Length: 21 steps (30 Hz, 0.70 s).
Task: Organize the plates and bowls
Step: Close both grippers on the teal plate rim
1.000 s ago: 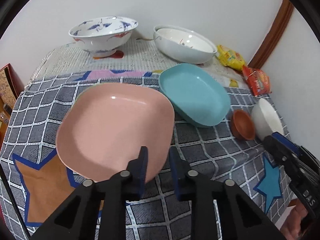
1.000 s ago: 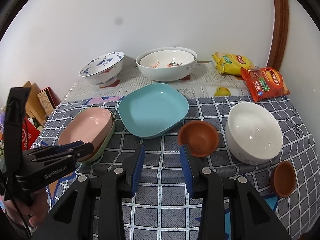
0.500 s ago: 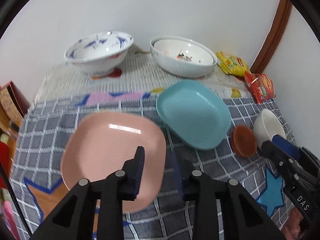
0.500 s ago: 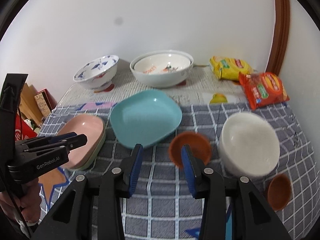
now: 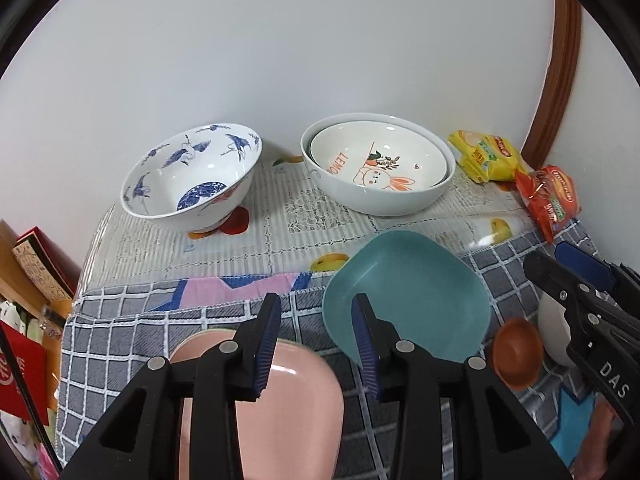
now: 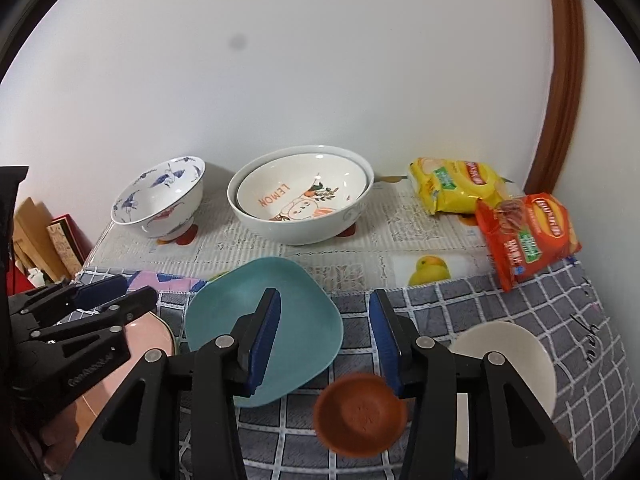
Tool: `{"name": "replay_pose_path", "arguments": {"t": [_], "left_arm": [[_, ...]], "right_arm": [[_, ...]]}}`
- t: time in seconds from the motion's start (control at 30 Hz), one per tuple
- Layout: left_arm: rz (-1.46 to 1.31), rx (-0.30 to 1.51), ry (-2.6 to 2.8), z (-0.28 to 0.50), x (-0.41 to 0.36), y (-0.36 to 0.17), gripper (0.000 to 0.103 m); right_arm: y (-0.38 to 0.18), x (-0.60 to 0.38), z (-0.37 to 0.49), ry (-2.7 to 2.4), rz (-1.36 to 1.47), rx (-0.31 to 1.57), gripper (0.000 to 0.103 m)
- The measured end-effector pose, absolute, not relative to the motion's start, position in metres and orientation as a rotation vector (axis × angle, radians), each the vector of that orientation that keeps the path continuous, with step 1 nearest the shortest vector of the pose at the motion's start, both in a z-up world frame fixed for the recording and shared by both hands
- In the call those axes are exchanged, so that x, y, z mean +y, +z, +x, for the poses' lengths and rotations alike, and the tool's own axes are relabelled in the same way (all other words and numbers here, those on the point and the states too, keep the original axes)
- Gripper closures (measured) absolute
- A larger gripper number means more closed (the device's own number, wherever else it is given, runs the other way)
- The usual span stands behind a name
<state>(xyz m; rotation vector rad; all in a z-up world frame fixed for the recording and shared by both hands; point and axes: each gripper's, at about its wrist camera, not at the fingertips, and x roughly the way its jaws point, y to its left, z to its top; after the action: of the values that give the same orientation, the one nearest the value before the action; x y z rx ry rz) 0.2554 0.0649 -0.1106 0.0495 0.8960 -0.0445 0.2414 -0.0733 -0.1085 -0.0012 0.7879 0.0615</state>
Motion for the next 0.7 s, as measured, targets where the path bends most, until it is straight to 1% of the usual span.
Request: {"name": "replay_pose_path", "arguments": {"t": [0.47,0.7], "left_arm": [[0.028,1.025,-0.062,0.292,0.059,-0.152,0.068],[0.063,1.028,-0.075,0.299,0.050,-0.165,0.068]], "right_arm": [[-0.146,-0.076,0.282,0.091,0.002,0.873,0.057],[-0.160,-0.077,0.284,0.084,-0.019,0.907,0.057]]}}
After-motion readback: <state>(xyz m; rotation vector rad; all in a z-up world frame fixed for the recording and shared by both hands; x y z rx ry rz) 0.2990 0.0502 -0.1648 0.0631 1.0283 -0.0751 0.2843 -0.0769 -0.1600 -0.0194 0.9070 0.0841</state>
